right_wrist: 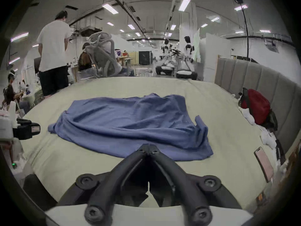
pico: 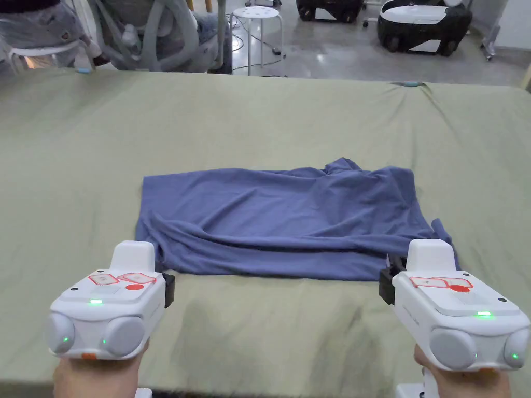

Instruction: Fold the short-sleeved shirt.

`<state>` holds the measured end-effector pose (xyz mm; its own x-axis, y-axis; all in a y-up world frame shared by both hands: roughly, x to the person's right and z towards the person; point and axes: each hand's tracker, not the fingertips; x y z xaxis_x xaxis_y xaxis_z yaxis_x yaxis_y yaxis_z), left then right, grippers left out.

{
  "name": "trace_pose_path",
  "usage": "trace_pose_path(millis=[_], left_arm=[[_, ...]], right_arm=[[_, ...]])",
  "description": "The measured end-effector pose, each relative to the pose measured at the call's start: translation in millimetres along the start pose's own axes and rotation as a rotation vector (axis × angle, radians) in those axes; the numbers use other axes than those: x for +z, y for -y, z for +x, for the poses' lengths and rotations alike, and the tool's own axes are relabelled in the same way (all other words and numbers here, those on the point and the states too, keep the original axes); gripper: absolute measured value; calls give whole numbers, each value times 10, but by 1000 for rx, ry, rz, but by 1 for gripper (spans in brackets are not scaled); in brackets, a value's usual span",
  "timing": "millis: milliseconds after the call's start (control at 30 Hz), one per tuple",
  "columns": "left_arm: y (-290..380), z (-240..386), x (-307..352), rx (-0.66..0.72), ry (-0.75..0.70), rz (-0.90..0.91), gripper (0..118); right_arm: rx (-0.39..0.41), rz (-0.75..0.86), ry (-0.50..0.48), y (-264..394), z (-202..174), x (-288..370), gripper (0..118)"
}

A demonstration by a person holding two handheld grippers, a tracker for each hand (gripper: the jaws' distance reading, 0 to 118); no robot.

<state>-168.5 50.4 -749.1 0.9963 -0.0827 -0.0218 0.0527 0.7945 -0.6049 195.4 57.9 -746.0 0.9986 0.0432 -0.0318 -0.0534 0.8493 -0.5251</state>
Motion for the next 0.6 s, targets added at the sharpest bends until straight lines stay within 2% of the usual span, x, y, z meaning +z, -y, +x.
trace_pose_path(millis=[233, 267, 300, 333, 367, 400, 467, 533, 600], left_arm=[[-11, -433, -346, 73, -39, -44, 1], [-38, -423, -463, 76, -44, -43, 19], [-78, -453, -538, 80, -56, -42, 64], [-121, -487, -631, 87, -63, -41, 90], [-159, -514, -734, 89, -61, -51, 97], [-196, -485, -860, 87, -48, -68, 86], [-256, -490, -1109, 59, -53, -112, 71], [-288, -451, -1296, 50, -65, -127, 68], [-306, -431, -1502, 44, -18, -206, 67]], right_arm=[[-3, -33, 0, -4, 37, -95, 0], [-5, -36, 0, -3, 49, -108, 0], [-7, -38, 0, 1, 74, -108, 0], [-10, -39, 5, 3, 107, -105, 0], [-12, -40, 11, 1, 143, -104, 0], [-18, -40, 19, -4, 193, -102, 0], [-34, -39, 38, -13, 332, -78, 0], [-51, -44, 63, -27, 462, -68, 0], [-54, -52, 111, -32, 627, -68, 0]])
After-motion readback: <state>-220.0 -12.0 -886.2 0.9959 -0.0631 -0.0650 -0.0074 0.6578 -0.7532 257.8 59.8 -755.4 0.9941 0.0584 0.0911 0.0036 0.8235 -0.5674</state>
